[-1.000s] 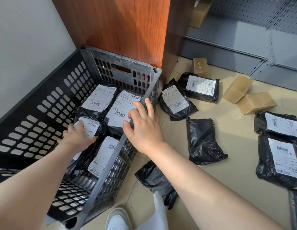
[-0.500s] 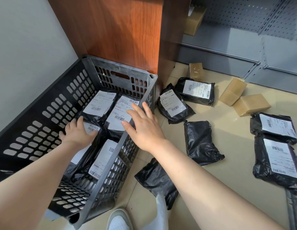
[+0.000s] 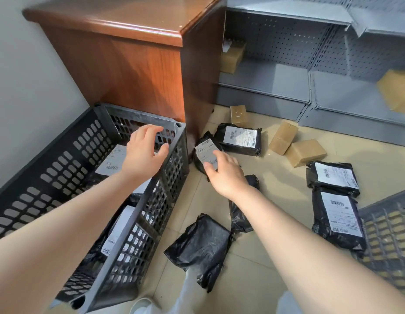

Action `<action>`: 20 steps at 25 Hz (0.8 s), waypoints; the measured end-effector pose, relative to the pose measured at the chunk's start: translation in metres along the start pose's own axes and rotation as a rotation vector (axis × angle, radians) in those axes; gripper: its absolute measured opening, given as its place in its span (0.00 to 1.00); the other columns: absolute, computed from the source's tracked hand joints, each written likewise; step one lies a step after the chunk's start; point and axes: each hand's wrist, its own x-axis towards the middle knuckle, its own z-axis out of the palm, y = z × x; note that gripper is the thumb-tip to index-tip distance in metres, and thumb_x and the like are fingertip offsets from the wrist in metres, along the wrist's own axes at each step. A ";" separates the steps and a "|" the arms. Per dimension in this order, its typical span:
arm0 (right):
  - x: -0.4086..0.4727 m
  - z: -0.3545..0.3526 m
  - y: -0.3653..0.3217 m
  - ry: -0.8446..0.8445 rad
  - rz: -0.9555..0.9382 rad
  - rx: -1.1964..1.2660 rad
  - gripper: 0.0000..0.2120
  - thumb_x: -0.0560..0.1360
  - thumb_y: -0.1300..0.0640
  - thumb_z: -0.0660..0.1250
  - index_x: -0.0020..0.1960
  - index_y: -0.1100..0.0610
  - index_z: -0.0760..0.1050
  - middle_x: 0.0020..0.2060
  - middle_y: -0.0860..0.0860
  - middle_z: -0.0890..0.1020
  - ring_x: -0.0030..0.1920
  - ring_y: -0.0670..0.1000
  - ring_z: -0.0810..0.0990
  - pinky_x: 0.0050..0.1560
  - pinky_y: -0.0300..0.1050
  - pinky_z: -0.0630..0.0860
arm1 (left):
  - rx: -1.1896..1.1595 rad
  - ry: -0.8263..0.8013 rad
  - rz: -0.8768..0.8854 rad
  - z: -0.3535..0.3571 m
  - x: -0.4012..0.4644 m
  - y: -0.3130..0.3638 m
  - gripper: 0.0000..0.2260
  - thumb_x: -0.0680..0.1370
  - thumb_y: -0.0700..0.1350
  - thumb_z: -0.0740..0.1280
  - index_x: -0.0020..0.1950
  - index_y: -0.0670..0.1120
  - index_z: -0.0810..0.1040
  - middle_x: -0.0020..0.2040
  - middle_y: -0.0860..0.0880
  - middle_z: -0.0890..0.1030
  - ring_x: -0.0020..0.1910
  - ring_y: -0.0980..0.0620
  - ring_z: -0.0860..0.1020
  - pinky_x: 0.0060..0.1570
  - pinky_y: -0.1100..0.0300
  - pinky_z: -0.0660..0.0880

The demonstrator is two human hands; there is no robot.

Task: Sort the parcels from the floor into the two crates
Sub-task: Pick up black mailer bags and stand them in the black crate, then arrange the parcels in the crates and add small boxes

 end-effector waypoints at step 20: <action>0.121 -0.059 0.277 -0.008 0.607 -0.117 0.28 0.81 0.45 0.56 0.78 0.52 0.57 0.73 0.60 0.66 0.74 0.62 0.63 0.68 0.52 0.65 | 0.188 -0.670 -0.114 0.226 0.042 0.047 0.31 0.79 0.53 0.61 0.79 0.50 0.53 0.79 0.45 0.54 0.77 0.42 0.52 0.73 0.46 0.55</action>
